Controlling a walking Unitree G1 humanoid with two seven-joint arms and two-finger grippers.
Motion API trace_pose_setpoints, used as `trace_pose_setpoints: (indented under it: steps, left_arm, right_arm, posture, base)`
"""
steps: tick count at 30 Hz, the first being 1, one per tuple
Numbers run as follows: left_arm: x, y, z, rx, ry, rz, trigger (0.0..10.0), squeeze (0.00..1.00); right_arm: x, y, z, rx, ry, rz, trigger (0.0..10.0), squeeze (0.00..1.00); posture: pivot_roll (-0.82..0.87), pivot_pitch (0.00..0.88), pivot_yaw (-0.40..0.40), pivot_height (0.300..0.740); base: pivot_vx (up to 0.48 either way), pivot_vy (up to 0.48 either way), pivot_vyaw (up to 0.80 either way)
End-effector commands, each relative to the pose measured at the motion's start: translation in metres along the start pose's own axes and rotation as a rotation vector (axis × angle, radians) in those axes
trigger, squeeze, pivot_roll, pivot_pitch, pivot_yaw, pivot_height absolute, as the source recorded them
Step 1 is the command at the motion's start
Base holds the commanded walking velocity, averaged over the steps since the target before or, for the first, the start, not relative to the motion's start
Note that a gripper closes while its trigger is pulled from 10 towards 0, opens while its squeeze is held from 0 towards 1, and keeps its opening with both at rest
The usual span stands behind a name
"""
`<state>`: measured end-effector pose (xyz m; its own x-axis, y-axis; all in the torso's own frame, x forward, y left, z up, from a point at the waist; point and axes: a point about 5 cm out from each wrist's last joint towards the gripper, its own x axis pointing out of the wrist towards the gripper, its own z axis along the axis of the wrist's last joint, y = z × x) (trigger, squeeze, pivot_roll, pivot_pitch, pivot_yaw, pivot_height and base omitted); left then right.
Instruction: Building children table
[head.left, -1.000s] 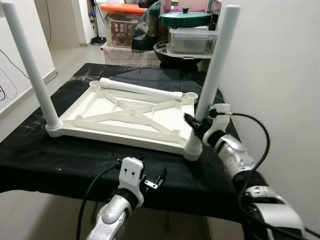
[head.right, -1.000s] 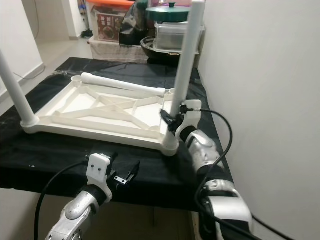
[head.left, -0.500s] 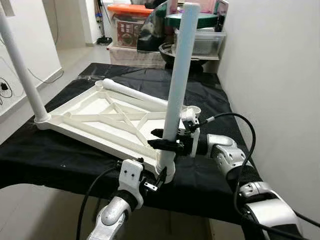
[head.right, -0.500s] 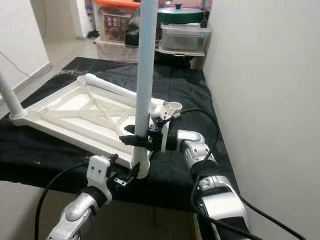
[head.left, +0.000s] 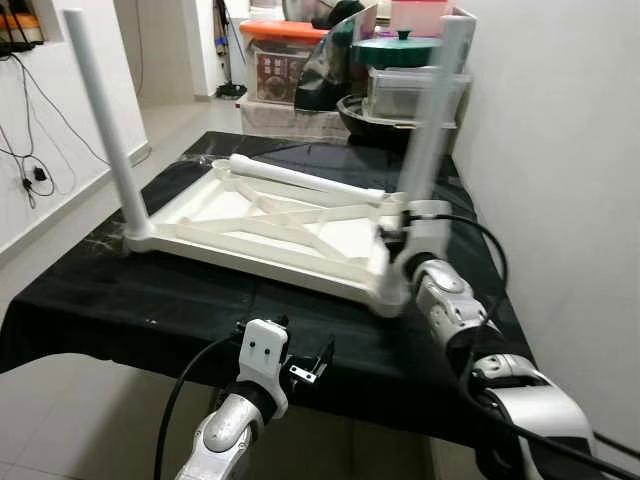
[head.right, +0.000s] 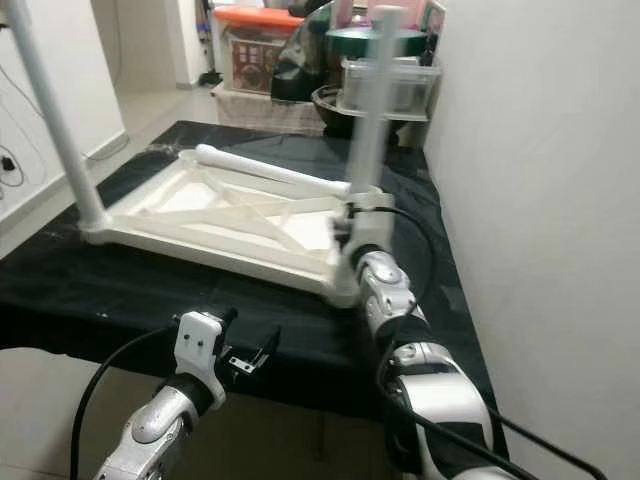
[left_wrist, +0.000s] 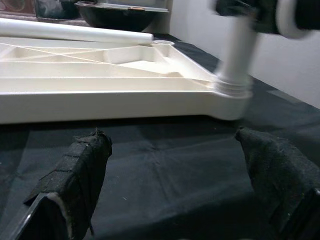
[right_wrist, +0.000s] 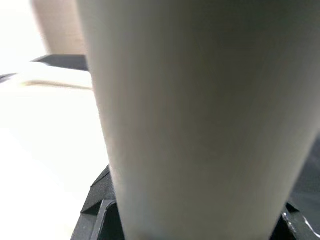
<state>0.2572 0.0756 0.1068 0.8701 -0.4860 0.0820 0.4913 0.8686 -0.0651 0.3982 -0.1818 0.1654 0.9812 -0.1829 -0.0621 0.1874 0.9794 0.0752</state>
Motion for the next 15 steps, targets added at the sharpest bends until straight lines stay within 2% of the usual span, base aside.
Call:
trace_pose_setpoints:
  steps: [1, 3, 4, 5, 6, 8, 9, 11, 12, 13, 14, 15]
  left_arm:
    - [0.000, -0.001, -0.002, 0.008, 0.008, -0.014, 10.0, 0.00]
    - [0.000, -0.001, -0.002, 0.008, 0.008, -0.014, 10.0, 0.00]
    - [0.000, -0.001, -0.002, 0.009, 0.008, -0.015, 10.0, 0.00]
    - [0.000, -0.001, -0.002, 0.009, 0.008, -0.015, 10.0, 0.00]
    - [0.000, -0.002, -0.002, 0.009, 0.008, -0.014, 10.0, 0.00]
    - [0.000, -0.002, -0.002, 0.009, 0.008, -0.014, 10.0, 0.00]
    - [0.000, -0.002, -0.002, 0.009, 0.008, -0.014, 10.0, 0.00]
    - [0.000, -0.002, -0.002, 0.009, 0.008, -0.014, 10.0, 0.00]
    - [0.001, -0.002, -0.002, 0.008, 0.007, -0.013, 10.0, 0.00]
    - [0.001, -0.002, -0.001, 0.008, 0.006, -0.012, 10.0, 0.00]
    - [0.001, -0.002, -0.001, 0.008, 0.006, -0.012, 10.0, 0.00]
    - [0.001, -0.002, -0.001, 0.008, 0.005, -0.011, 10.0, 0.00]
  right_arm:
    - [-0.009, -0.016, -0.028, 0.040, 0.105, -0.190, 0.0, 0.00]
    - [-0.009, -0.016, -0.028, 0.040, 0.105, -0.190, 0.0, 0.00]
    - [-0.013, -0.014, -0.035, 0.062, 0.116, -0.241, 0.0, 0.00]
    - [-0.013, -0.014, -0.035, 0.062, 0.116, -0.241, 0.0, 0.00]
    - [-0.015, 0.007, -0.036, 0.115, 0.092, -0.129, 10.0, 0.00]
    - [-0.015, 0.007, -0.036, 0.115, 0.092, -0.129, 10.0, 0.00]
    - [-0.017, 0.027, -0.034, 0.165, 0.054, 0.006, 10.0, 1.00]
    - [-0.017, 0.027, -0.034, 0.165, 0.054, 0.006, 10.0, 1.00]
    - [-0.018, 0.041, -0.028, 0.185, -0.002, 0.111, 10.0, 1.00]
    - [-0.018, 0.049, -0.021, 0.199, -0.047, 0.191, 10.0, 0.00]
    - [-0.018, 0.049, -0.021, 0.199, -0.047, 0.191, 10.0, 0.00]
    - [-0.016, 0.049, -0.015, 0.207, -0.079, 0.250, 10.0, 0.00]
  posture:
    - [0.12, 0.000, -0.063, 0.740]
    - [0.12, 0.000, -0.063, 0.740]
    - [0.12, 0.000, -0.063, 0.740]
    - [0.12, 0.000, -0.063, 0.740]
    - [0.12, 0.000, -0.062, 0.740]
    - [0.12, 0.000, -0.062, 0.740]
    - [0.12, 0.000, -0.069, 0.740]
    - [0.12, 0.000, -0.069, 0.740]
    - [0.12, 0.000, -0.070, 0.740]
    - [0.13, 0.000, -0.072, 0.740]
    - [0.13, 0.000, -0.072, 0.740]
    - [0.13, 0.000, -0.071, 0.740]
  base:
    - [0.000, 0.000, 0.00]
    - [0.000, 0.000, 0.00]
    - [0.000, 0.000, 0.00]
    - [0.000, 0.000, 0.00]
    - [0.000, 0.000, 0.00]
    - [0.000, 0.000, 0.00]
    - [0.000, 0.000, 0.00]
    - [0.000, 0.000, 0.00]
    - [0.000, 0.000, 0.00]
    - [0.000, 0.000, 0.00]
    - [0.000, 0.000, 0.00]
    - [0.000, 0.000, 0.00]
